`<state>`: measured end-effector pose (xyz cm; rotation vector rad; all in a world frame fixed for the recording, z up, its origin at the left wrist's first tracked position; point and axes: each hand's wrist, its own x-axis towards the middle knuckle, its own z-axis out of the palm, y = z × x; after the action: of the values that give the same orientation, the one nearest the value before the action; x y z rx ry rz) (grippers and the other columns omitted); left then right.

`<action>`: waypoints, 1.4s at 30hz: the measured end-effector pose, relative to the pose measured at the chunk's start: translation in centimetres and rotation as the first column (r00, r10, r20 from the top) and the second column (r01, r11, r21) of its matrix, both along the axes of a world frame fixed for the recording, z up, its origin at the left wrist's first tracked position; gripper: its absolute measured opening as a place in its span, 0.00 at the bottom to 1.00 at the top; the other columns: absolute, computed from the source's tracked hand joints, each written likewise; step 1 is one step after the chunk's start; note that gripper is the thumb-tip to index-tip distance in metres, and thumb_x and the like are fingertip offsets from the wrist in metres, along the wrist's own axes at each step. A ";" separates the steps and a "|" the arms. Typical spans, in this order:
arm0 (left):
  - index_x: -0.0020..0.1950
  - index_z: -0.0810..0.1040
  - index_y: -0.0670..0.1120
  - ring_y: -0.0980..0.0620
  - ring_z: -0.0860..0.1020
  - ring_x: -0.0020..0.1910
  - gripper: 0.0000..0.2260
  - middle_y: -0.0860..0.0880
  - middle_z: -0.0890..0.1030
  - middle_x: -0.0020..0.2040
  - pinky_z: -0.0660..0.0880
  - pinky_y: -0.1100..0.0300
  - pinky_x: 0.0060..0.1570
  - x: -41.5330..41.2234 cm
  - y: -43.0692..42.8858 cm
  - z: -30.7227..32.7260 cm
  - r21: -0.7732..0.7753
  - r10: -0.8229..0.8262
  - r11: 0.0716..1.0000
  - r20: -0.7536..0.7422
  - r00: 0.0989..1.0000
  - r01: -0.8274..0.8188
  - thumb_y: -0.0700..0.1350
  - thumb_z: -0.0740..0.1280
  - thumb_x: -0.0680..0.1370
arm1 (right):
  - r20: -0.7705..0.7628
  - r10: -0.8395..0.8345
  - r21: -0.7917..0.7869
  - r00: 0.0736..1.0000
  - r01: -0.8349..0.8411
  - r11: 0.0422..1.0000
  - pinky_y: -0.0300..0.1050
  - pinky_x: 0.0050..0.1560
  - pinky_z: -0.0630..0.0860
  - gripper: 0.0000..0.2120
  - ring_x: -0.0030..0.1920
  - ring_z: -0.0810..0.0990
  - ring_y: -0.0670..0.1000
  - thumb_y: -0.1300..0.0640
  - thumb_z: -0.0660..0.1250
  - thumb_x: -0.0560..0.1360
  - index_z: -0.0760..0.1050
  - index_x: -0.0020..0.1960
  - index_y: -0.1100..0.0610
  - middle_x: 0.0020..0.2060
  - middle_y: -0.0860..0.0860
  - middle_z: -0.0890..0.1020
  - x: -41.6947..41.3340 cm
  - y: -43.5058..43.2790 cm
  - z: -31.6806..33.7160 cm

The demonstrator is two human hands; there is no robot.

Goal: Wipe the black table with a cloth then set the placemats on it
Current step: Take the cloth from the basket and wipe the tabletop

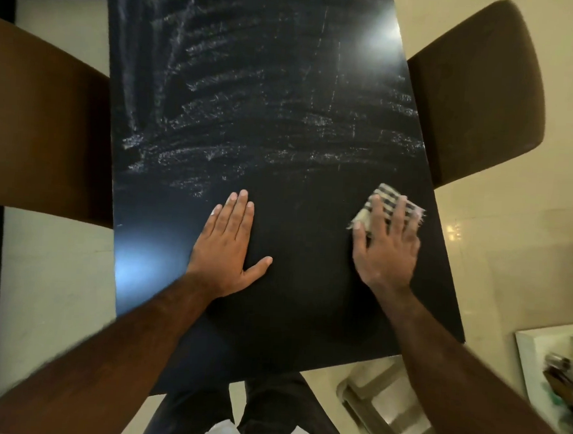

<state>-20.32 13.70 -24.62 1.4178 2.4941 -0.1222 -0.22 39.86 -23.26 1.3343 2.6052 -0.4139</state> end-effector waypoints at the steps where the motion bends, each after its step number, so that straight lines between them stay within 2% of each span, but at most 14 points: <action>1: 0.89 0.41 0.39 0.41 0.38 0.89 0.50 0.39 0.36 0.89 0.49 0.39 0.87 -0.1 -0.8 0.0 -0.001 0.022 1.000 0.004 1.000 -0.022 0.75 0.48 0.83 | 0.002 -0.054 0.006 0.999 0.054 0.999 0.78 0.81 0.58 0.36 0.88 0.42 0.67 0.31 0.53 0.87 0.42 0.89 0.37 0.90 0.53 0.42 -0.3 0.2 0.0; 3: 0.89 0.41 0.39 0.41 0.38 0.89 0.49 0.39 0.37 0.89 0.49 0.39 0.88 -0.2 -1.4 0.0 0.003 0.051 0.999 0.008 0.999 -0.051 0.75 0.47 0.83 | -0.002 -0.130 0.026 0.992 0.130 0.991 0.78 0.81 0.58 0.35 0.88 0.42 0.68 0.31 0.52 0.87 0.43 0.89 0.38 0.90 0.54 0.41 -2.3 -0.1 -0.2; 5: 0.89 0.41 0.39 0.41 0.38 0.89 0.49 0.39 0.37 0.89 0.48 0.40 0.88 -0.1 -1.6 0.1 0.011 0.067 0.998 0.012 0.998 -0.067 0.75 0.47 0.83 | -0.015 -0.108 0.029 0.994 0.108 0.994 0.77 0.82 0.57 0.36 0.88 0.41 0.69 0.32 0.51 0.87 0.43 0.90 0.40 0.90 0.55 0.41 -5.4 -2.0 -0.4; 10: 0.89 0.42 0.39 0.41 0.38 0.89 0.47 0.39 0.37 0.89 0.49 0.39 0.87 -0.1 -3.0 -0.2 0.019 0.066 0.998 0.031 0.997 -0.066 0.73 0.48 0.84 | -0.086 0.276 0.033 0.957 -0.274 0.961 0.71 0.82 0.59 0.35 0.88 0.46 0.69 0.33 0.53 0.86 0.49 0.90 0.40 0.90 0.55 0.45 -12.1 -11.6 -0.8; 14: 0.89 0.41 0.40 0.42 0.38 0.89 0.47 0.40 0.36 0.89 0.50 0.39 0.87 -1.5 -6.6 -0.1 0.003 0.087 0.996 0.015 0.996 -0.087 0.74 0.46 0.84 | -0.085 0.390 0.007 0.917 -0.391 0.920 0.69 0.83 0.60 0.35 0.89 0.45 0.64 0.32 0.55 0.86 0.48 0.89 0.37 0.90 0.51 0.43 -10.1 -14.3 -0.3; 16: 0.89 0.40 0.40 0.42 0.37 0.89 0.48 0.41 0.35 0.89 0.49 0.39 0.87 -2.6 -8.6 0.0 -0.003 0.124 0.992 0.020 0.992 -0.124 0.75 0.45 0.83 | -0.059 0.364 -0.014 0.930 -0.365 0.931 0.69 0.83 0.58 0.35 0.89 0.43 0.64 0.32 0.55 0.86 0.47 0.89 0.36 0.90 0.50 0.42 -8.2 -13.2 -0.1; 19: 0.90 0.39 0.42 0.42 0.38 0.89 0.49 0.42 0.35 0.89 0.48 0.39 0.88 -3.9 -10.6 -0.2 -0.007 0.166 0.986 0.025 0.986 -0.166 0.77 0.42 0.82 | 0.006 0.203 0.032 0.979 -0.203 0.979 0.72 0.81 0.63 0.35 0.88 0.45 0.66 0.32 0.53 0.86 0.48 0.89 0.38 0.90 0.53 0.45 -7.2 -11.0 0.0; 23: 0.90 0.39 0.41 0.42 0.37 0.89 0.49 0.41 0.35 0.89 0.47 0.39 0.88 -4.5 -11.2 -0.3 0.001 0.155 0.988 0.045 0.987 -0.155 0.76 0.44 0.83 | -0.019 0.019 0.017 1.000 -0.019 1.000 0.75 0.81 0.61 0.35 0.88 0.45 0.69 0.33 0.52 0.86 0.49 0.90 0.41 0.90 0.56 0.44 -12.2 -11.7 0.0; 28: 0.89 0.38 0.40 0.42 0.36 0.89 0.51 0.40 0.34 0.89 0.46 0.40 0.88 -4.8 -11.8 -0.2 0.011 0.140 0.990 0.079 0.987 -0.141 0.77 0.45 0.82 | -0.073 0.310 0.063 0.948 -0.306 0.950 0.70 0.81 0.61 0.34 0.88 0.47 0.69 0.34 0.53 0.87 0.51 0.90 0.41 0.90 0.56 0.47 -18.8 -20.1 -0.7; 33: 0.88 0.34 0.41 0.42 0.32 0.88 0.59 0.41 0.29 0.87 0.43 0.39 0.87 -6.9 -13.7 0.4 -0.059 0.164 0.986 0.106 0.981 -0.158 0.85 0.44 0.75 | -0.052 0.432 -0.010 0.900 -0.433 0.901 0.69 0.83 0.60 0.36 0.89 0.43 0.64 0.32 0.55 0.86 0.46 0.89 0.37 0.90 0.51 0.42 -16.0 -22.9 -0.1; 35: 0.88 0.35 0.41 0.42 0.31 0.88 0.61 0.41 0.29 0.87 0.44 0.38 0.87 -7.8 -14.4 0.5 -0.075 0.163 0.985 0.095 0.982 -0.157 0.86 0.42 0.74 | -0.022 0.374 0.004 0.927 -0.374 0.928 0.70 0.82 0.61 0.36 0.89 0.42 0.64 0.32 0.55 0.86 0.46 0.90 0.38 0.90 0.51 0.42 -13.4 -21.8 0.0; 38: 0.89 0.35 0.41 0.41 0.32 0.88 0.61 0.41 0.29 0.87 0.43 0.38 0.87 -8.3 -14.7 0.5 -0.071 0.168 0.984 0.105 0.980 -0.161 0.87 0.41 0.73 | 0.024 0.143 0.032 0.989 -0.144 0.989 0.72 0.80 0.65 0.39 0.89 0.45 0.66 0.32 0.53 0.86 0.46 0.91 0.48 0.90 0.54 0.45 -11.9 -20.2 0.0; 40: 0.88 0.35 0.40 0.41 0.32 0.88 0.62 0.41 0.29 0.87 0.43 0.38 0.87 -8.2 -14.7 0.4 -0.066 0.165 0.985 0.105 0.981 -0.159 0.87 0.40 0.73 | 0.030 0.011 0.017 0.999 -0.012 1.000 0.73 0.81 0.63 0.42 0.88 0.46 0.67 0.32 0.53 0.86 0.45 0.91 0.52 0.90 0.55 0.45 -13.6 -19.8 -0.2; 42: 0.88 0.34 0.39 0.40 0.32 0.87 0.62 0.40 0.28 0.87 0.44 0.38 0.87 -8.3 -14.7 0.3 -0.066 0.168 0.985 0.110 0.980 -0.161 0.87 0.41 0.73 | -0.002 -0.019 0.023 1.000 0.019 1.000 0.74 0.81 0.62 0.42 0.88 0.46 0.68 0.32 0.52 0.86 0.45 0.90 0.52 0.90 0.56 0.45 -16.6 -20.4 -0.5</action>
<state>-28.58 -1.02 -24.36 1.1565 2.4790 -0.0757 -16.85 19.46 -23.79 1.3677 2.6079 -0.3889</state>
